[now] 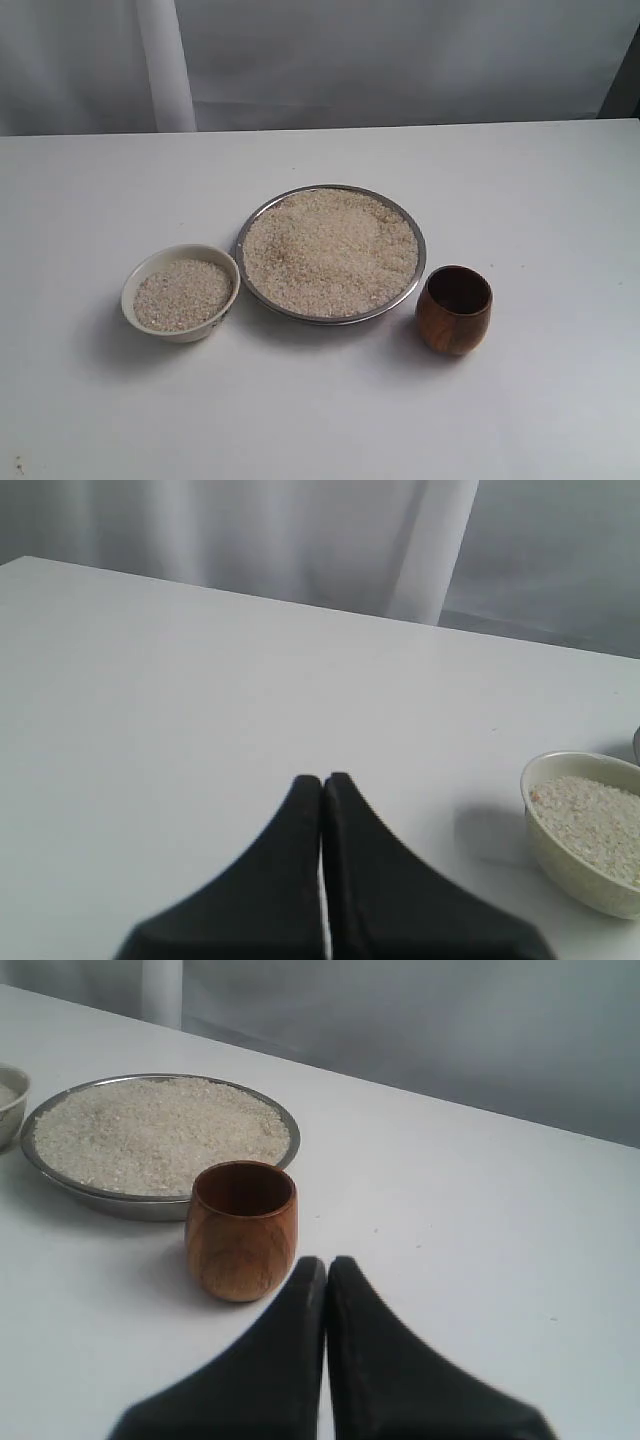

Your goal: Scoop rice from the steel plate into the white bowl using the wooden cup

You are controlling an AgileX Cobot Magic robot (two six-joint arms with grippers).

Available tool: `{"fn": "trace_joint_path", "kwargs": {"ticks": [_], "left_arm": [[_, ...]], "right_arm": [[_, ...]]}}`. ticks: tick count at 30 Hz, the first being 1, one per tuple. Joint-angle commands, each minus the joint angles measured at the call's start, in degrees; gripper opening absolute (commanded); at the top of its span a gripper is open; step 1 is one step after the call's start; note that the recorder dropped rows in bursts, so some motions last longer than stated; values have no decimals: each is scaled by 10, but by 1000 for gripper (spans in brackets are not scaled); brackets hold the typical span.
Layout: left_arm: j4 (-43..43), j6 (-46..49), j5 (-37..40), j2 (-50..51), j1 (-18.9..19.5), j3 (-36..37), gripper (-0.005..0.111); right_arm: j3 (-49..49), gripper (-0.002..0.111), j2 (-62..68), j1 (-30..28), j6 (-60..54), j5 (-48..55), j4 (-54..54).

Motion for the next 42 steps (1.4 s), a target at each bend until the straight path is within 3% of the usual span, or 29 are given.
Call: {"fn": "trace_joint_path", "kwargs": {"ticks": [1,22,28,38,42], "left_arm": [[-3,-1,-4,-1,-3,-2,0],[-3,-1,-4,-1,-3,-2,0],[-3,-1,-4,-1,-3,-2,0],[-3,-1,-4,-1,-3,-2,0],[-3,-1,-4,-1,-3,-2,0]], "right_arm": [[2,0,-2,-3,-5,-1,-5],[0,0,-2,-3,-5,-2,-5],[-80,0,7,-3,-6,-5,-50],[-225,0,260,-3,-27,-33,-62],[-242,0,373,-3,-26,-136,-62]]}}
